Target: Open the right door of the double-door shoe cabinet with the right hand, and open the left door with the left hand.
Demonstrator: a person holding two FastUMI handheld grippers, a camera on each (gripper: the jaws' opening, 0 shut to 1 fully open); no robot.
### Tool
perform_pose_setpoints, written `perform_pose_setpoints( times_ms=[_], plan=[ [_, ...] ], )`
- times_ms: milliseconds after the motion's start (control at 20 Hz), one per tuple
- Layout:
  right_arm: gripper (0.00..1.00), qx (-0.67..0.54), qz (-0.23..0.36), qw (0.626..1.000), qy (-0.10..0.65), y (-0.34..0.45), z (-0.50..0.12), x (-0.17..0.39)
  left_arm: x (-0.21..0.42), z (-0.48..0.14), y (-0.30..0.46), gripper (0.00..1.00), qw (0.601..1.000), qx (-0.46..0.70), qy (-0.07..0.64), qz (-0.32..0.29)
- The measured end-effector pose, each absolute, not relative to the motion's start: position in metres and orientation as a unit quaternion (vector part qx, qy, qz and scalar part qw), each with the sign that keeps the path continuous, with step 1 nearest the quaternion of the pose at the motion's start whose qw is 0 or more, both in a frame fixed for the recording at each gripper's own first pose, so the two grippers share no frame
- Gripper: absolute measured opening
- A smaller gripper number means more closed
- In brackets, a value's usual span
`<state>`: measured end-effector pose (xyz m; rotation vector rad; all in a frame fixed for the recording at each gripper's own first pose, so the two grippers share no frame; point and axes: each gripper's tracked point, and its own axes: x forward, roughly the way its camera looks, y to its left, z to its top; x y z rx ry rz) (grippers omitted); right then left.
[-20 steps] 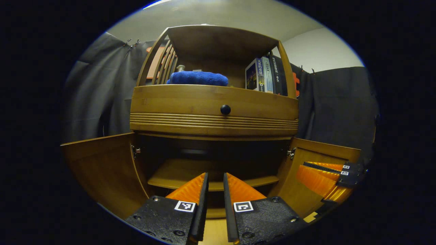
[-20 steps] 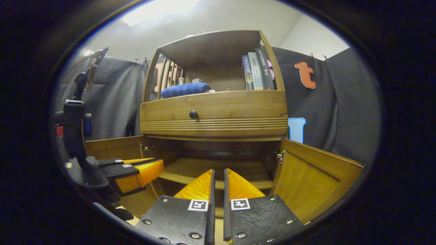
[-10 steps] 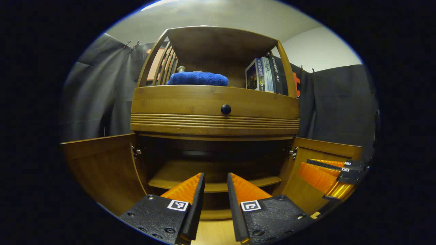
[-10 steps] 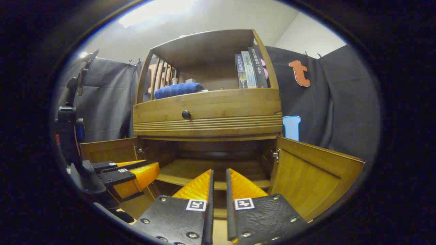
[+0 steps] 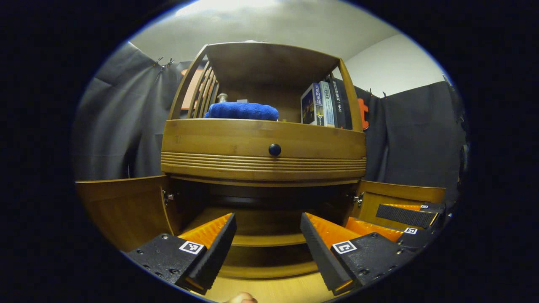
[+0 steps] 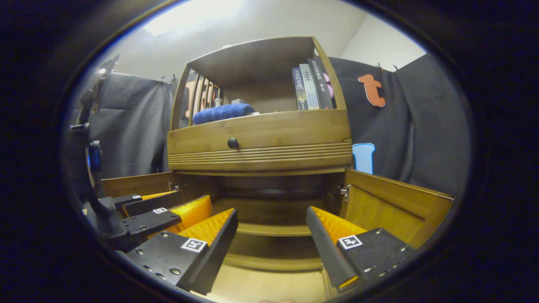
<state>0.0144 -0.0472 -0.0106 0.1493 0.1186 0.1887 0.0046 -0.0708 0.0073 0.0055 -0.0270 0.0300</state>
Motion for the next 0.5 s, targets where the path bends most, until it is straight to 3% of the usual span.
perform_pose_setpoints(
  times_ms=[100,500],
  plan=[
    [1.00,0.083,0.093,0.991,0.056,-0.049,-0.009,0.015,0.004,0.004,-0.069,0.96,1.000,0.002,-0.009,0.018],
    [0.98,0.079,0.070,0.993,0.048,-0.061,-0.006,0.012,0.003,0.001,-0.066,0.92,1.000,-0.006,-0.010,0.017]
  ],
)
